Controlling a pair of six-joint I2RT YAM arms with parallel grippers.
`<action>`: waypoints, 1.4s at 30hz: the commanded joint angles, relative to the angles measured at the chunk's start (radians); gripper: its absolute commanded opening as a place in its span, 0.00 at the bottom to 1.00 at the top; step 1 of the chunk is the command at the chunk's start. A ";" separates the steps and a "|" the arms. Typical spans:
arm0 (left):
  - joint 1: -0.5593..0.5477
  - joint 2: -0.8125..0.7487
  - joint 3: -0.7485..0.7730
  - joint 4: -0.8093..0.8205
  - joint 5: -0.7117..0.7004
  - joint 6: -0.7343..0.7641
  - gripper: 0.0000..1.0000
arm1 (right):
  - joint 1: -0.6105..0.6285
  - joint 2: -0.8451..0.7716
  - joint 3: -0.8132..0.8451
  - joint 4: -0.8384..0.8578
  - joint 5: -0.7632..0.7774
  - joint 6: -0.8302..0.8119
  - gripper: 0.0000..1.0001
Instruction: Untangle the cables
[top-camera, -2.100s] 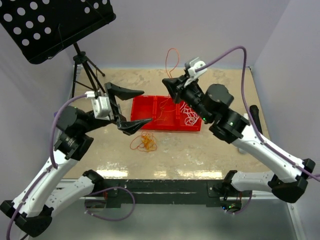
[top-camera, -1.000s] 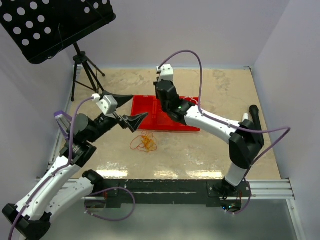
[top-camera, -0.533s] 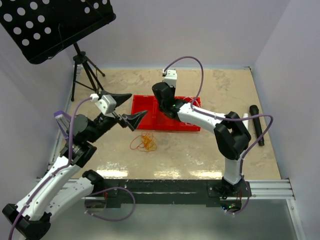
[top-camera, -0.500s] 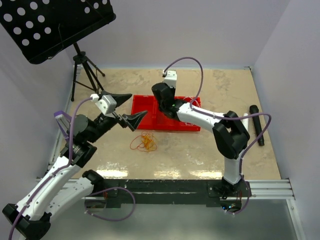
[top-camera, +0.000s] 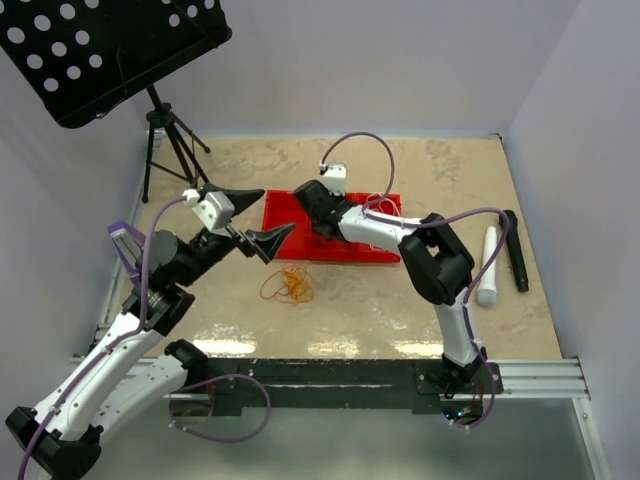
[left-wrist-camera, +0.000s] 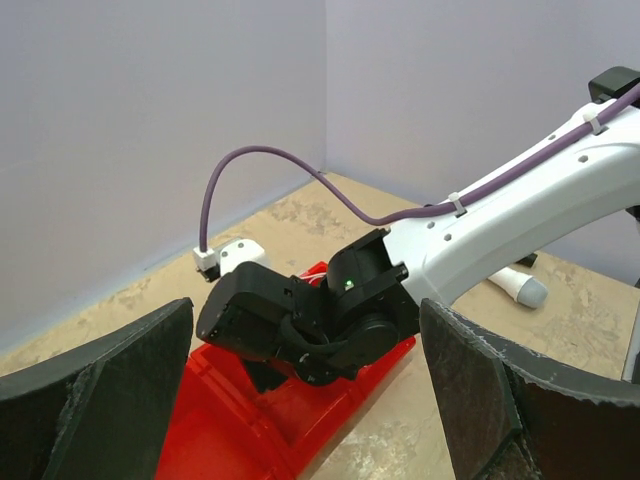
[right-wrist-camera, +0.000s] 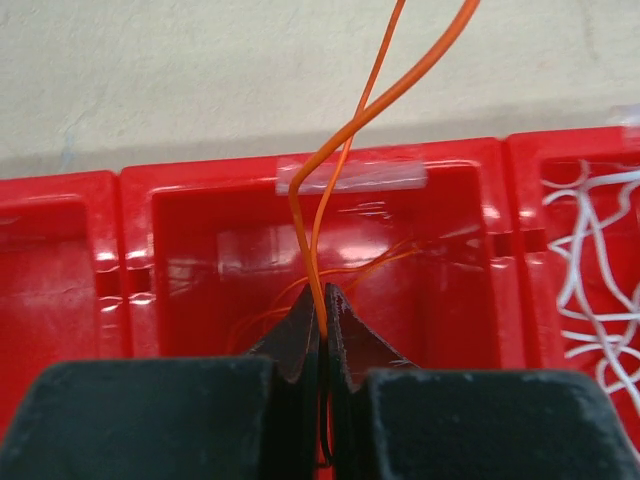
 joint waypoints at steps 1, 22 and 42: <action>0.003 -0.011 0.000 0.057 0.009 -0.026 1.00 | -0.001 0.031 0.082 -0.061 -0.102 0.051 0.00; 0.003 -0.011 -0.017 0.094 0.065 -0.049 1.00 | -0.009 -0.227 0.130 -0.147 -0.242 0.007 0.52; 0.003 -0.024 -0.024 0.077 0.039 -0.017 1.00 | -0.026 -0.012 0.293 -0.087 -0.301 -0.044 0.44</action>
